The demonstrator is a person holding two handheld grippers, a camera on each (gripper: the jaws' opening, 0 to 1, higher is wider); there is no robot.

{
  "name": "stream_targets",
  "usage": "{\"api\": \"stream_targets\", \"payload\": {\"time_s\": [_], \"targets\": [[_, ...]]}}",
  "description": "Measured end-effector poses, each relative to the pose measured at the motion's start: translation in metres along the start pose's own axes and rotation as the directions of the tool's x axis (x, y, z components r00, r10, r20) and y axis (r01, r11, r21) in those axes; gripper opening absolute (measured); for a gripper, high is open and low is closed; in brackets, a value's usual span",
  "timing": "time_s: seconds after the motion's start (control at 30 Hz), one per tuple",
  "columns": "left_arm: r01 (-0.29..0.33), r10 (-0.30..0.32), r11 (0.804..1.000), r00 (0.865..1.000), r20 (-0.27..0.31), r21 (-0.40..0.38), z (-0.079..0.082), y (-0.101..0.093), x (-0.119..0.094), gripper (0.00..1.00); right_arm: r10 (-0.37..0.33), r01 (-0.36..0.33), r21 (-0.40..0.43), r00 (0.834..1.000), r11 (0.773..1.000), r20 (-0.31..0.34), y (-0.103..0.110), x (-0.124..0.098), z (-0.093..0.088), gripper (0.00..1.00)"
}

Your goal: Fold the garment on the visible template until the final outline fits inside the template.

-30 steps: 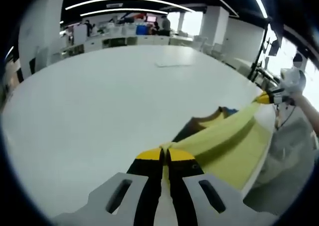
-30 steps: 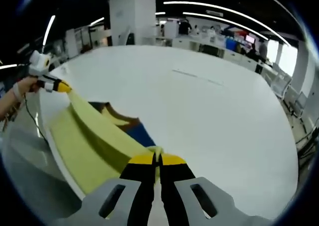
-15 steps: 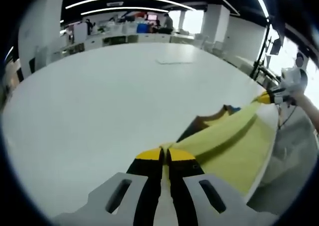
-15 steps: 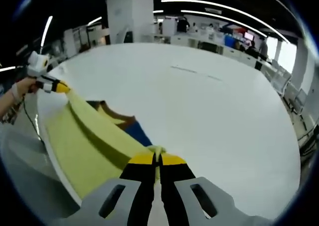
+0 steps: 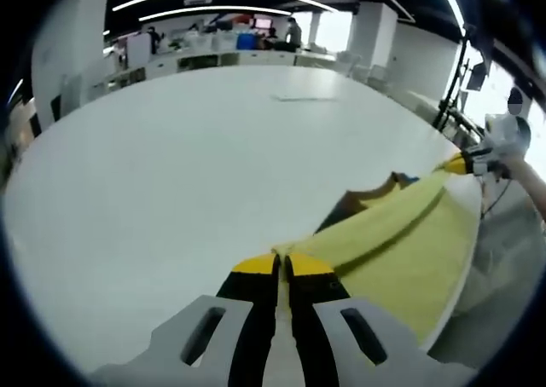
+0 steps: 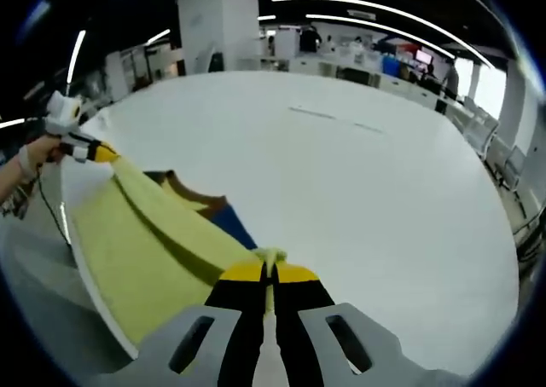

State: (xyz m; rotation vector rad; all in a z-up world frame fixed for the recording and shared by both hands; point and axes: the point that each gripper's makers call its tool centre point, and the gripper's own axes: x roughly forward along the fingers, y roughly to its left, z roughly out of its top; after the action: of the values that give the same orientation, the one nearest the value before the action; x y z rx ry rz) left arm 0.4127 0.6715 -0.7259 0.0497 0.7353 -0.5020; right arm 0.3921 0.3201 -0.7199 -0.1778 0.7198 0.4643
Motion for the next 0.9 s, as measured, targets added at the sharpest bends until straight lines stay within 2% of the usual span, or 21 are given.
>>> {"api": "stream_targets", "payload": {"time_s": [0.17, 0.43, 0.9], "targets": [[0.0, 0.0, 1.0, 1.0, -0.015, -0.005, -0.006, 0.0, 0.002, 0.0, -0.006, 0.006, -0.006, 1.0, 1.0, -0.022, -0.001, 0.005, -0.006, 0.03], [-0.006, 0.006, 1.0, 1.0, -0.026, -0.004, -0.01, 0.001, 0.005, 0.0, -0.009, 0.009, 0.013, 1.0, 1.0, -0.022, -0.002, 0.008, -0.01, 0.03], [-0.02, 0.02, 0.999, 1.0, -0.021, 0.039, -0.006, 0.001, 0.0, 0.04, -0.028, 0.028, -0.006, 1.0, 1.0, 0.003, -0.004, 0.005, -0.01, 0.06]]}}
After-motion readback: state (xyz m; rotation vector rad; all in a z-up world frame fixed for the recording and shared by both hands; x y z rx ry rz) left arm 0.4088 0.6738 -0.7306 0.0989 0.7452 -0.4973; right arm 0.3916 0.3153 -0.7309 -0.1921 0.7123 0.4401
